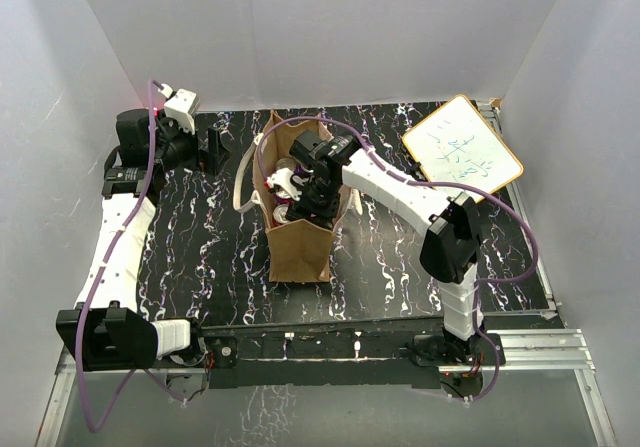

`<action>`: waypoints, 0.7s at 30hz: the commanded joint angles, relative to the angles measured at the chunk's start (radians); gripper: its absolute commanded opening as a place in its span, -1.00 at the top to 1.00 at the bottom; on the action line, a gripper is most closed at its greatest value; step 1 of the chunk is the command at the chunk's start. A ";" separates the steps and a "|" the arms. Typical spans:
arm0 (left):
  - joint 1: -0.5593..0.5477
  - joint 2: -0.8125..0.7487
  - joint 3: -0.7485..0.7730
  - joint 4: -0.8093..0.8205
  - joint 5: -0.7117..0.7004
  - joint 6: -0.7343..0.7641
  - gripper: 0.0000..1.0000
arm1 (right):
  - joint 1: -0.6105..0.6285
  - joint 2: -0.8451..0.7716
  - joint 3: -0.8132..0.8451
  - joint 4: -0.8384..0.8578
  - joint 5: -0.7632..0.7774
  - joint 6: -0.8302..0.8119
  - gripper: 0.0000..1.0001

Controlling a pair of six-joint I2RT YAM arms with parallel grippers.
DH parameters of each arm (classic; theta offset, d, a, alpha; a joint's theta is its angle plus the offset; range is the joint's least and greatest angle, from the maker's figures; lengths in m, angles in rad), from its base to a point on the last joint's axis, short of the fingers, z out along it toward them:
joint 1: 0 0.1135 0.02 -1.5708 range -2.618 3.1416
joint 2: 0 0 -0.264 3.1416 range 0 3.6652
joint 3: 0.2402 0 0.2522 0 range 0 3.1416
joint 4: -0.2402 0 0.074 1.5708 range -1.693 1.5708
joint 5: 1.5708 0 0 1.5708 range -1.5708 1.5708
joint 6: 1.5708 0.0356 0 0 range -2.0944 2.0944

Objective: Place the beverage into the canvas bag
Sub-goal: Place the drink in the canvas bag.

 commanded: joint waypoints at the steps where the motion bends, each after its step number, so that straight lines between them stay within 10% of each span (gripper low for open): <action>1: 0.006 -0.036 -0.009 0.008 0.019 0.000 -0.94 | 0.009 -0.013 0.008 -0.014 -0.068 0.008 0.70; 21: 0.014 -0.050 -0.003 -0.013 0.025 -0.004 -0.94 | 0.006 -0.068 -0.184 0.186 -0.188 0.012 0.29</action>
